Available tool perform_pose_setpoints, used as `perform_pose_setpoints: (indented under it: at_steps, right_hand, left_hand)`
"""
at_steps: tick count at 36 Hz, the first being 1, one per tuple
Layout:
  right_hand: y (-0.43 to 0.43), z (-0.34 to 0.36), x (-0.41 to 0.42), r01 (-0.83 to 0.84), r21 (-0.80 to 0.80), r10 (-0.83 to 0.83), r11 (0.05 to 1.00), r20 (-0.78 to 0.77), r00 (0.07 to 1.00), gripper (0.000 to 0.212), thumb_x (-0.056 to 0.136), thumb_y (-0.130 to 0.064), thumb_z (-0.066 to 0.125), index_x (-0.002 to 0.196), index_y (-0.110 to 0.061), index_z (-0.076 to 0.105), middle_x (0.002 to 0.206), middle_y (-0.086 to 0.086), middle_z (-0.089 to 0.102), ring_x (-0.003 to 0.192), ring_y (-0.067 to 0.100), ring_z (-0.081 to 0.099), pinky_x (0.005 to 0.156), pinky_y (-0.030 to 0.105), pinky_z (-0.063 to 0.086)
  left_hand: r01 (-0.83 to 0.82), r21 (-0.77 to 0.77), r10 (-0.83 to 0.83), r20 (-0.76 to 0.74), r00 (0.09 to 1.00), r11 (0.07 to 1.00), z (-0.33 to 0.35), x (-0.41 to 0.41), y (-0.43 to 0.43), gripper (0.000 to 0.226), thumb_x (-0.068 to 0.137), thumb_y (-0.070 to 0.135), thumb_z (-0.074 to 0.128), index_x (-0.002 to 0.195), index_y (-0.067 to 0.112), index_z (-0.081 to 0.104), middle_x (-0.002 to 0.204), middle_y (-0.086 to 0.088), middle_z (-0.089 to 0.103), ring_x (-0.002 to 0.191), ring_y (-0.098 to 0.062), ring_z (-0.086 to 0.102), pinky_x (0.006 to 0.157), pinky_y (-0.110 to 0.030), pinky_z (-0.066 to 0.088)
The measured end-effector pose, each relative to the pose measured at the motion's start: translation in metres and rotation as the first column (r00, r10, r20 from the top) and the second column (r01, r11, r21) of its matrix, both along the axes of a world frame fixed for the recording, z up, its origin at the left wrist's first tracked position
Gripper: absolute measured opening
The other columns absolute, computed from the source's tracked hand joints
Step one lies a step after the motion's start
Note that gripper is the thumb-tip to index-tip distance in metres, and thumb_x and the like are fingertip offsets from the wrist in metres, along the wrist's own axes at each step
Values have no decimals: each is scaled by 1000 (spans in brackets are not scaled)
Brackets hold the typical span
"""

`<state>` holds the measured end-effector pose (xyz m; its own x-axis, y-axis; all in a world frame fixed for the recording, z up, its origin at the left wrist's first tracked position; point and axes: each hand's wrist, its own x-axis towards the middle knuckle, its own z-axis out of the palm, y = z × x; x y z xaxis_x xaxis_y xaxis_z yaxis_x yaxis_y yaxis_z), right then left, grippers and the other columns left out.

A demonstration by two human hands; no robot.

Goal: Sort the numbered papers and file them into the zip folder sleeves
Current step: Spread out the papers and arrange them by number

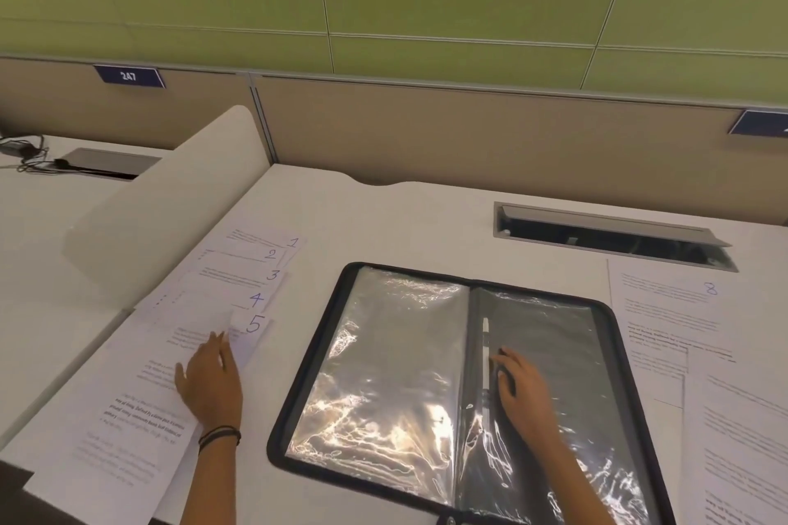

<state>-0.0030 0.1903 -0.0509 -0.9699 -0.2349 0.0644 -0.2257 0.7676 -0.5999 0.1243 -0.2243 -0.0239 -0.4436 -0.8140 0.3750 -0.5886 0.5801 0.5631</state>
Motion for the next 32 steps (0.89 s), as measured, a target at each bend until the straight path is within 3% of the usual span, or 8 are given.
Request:
perform_pose_setpoints:
  at_steps: [4,9,16,18,20,23,29,32]
  right_hand:
    - [-2,-2,-2,6,-4,-6,1000,-7,1000,32,91,-5,53,123,-7,60,138,6,50,125,25,47,106,33,34]
    - [-2,-2,-4,-25,3,25,1000,3,1000,36,93,-6,50,129,-11,55,143,4,44,130,22,42,108,30,30]
    - [1,-5,-7,-47,34,47,998,-4,999,42,96,-17,47,138,-14,45,149,0,34,137,19,35,110,25,21]
    - [1,-8,-8,-47,66,49,997,-23,999,46,98,-35,38,139,-15,44,149,-1,34,137,18,33,110,26,21]
    - [0,-11,-8,-56,90,61,994,-61,996,69,95,-58,13,138,-15,44,147,-1,36,135,16,33,109,29,23]
    - [3,-12,-9,-43,118,53,992,-84,995,79,93,-60,0,137,-13,46,145,3,40,133,19,38,108,33,25]
    - [9,-10,-9,-36,124,44,992,-63,997,56,95,-44,22,138,-16,44,145,1,40,132,20,40,108,35,25]
    - [15,-9,-12,-43,126,53,991,-72,996,64,96,-53,13,138,-16,44,146,1,39,132,16,38,109,35,26]
  left_hand:
    - [36,-22,-37,-63,997,999,25,-24,6,34,98,19,48,113,-7,63,109,-25,66,95,-39,63,105,-49,32]
    - [172,-19,-173,-150,973,985,47,-69,27,31,97,19,51,113,-3,65,104,-21,69,84,-33,66,72,-42,55]
    - [250,37,-248,-51,967,967,56,-141,55,34,99,24,47,113,0,66,102,-19,70,86,-35,67,71,-38,51]
    - [257,76,-257,-14,966,963,53,-160,61,33,99,24,48,105,-1,69,91,-21,70,80,-38,66,68,-41,51]
    - [266,99,-268,8,963,959,49,-176,66,34,98,22,48,88,-3,69,77,-23,68,70,-39,64,62,-41,49]
    - [289,111,-295,37,955,951,42,-197,69,39,98,19,47,70,-4,63,66,-23,64,62,-38,62,56,-41,48]
    - [352,160,-377,169,911,922,40,-225,76,39,101,22,39,87,-1,67,84,-22,67,82,-40,63,67,-40,46]
    - [409,213,-451,220,865,887,40,-226,81,35,101,22,39,111,2,65,119,-19,62,110,-35,57,87,-41,44]
